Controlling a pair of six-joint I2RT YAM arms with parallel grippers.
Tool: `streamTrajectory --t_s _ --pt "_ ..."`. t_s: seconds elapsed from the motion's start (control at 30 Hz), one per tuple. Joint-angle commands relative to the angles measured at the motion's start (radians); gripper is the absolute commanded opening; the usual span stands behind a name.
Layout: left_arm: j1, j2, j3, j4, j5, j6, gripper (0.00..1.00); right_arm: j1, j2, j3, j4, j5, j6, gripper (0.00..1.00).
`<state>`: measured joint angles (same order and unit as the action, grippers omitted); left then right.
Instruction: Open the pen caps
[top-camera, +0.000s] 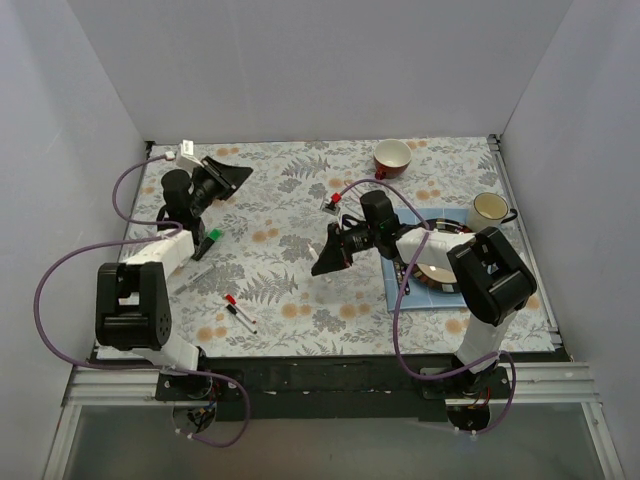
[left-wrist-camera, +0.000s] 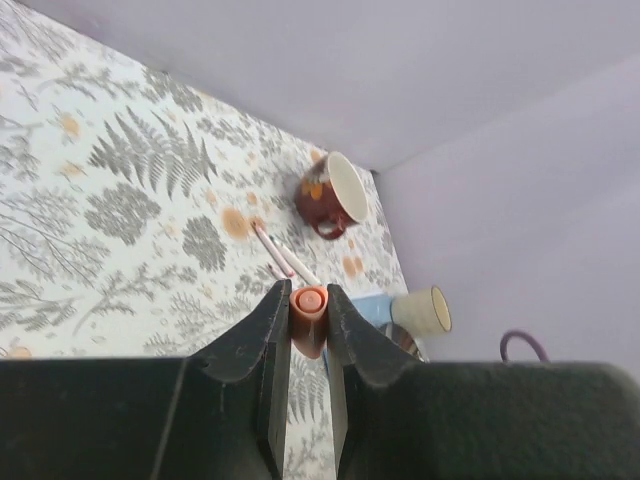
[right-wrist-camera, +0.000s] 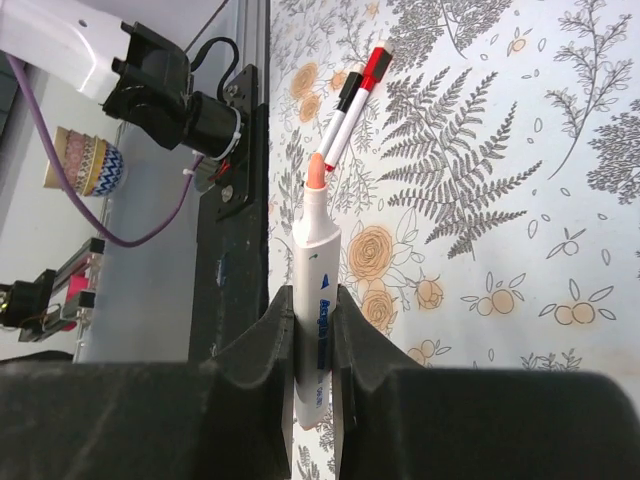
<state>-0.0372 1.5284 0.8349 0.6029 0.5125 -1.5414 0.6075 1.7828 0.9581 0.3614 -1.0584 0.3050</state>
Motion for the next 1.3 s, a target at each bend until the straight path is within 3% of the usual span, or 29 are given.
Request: streamTrajectory --t_s 0.0,0.23,0.37,0.63,0.8,0.97,1.13,1.2,1.23,1.27 --pt "0.028 0.029 0.099 -0.060 -0.009 0.026 0.00 0.008 0.000 0.010 -0.015 -0.054 -0.036 0.01" --pt "0.170 0.147 0.142 -0.325 -0.106 0.066 0.00 -0.011 -0.054 0.050 -0.151 0.000 -0.185 0.01" --pt "0.273 0.245 0.150 -0.351 -0.114 0.046 0.00 -0.037 -0.075 0.048 -0.168 0.009 -0.207 0.01" --pt "0.321 0.440 0.355 -0.517 -0.156 0.107 0.01 -0.048 -0.089 0.057 -0.196 0.015 -0.234 0.01" --pt "0.321 0.559 0.522 -0.644 -0.209 0.124 0.35 -0.055 -0.091 0.064 -0.206 0.015 -0.245 0.01" --pt "0.324 0.587 0.589 -0.695 -0.181 0.142 0.54 -0.077 -0.092 0.068 -0.216 0.021 -0.254 0.01" --pt "0.330 0.445 0.566 -0.695 -0.184 0.205 0.58 -0.109 -0.098 0.099 -0.297 0.060 -0.341 0.01" --pt "0.330 0.367 0.535 -0.692 -0.167 0.222 0.62 -0.120 -0.102 0.126 -0.346 0.144 -0.397 0.01" --pt "0.330 0.275 0.470 -0.675 -0.158 0.225 0.73 -0.124 -0.100 0.137 -0.407 0.182 -0.426 0.01" --pt "0.329 0.212 0.427 -0.655 -0.129 0.213 0.77 -0.126 -0.091 0.151 -0.429 0.274 -0.481 0.01"
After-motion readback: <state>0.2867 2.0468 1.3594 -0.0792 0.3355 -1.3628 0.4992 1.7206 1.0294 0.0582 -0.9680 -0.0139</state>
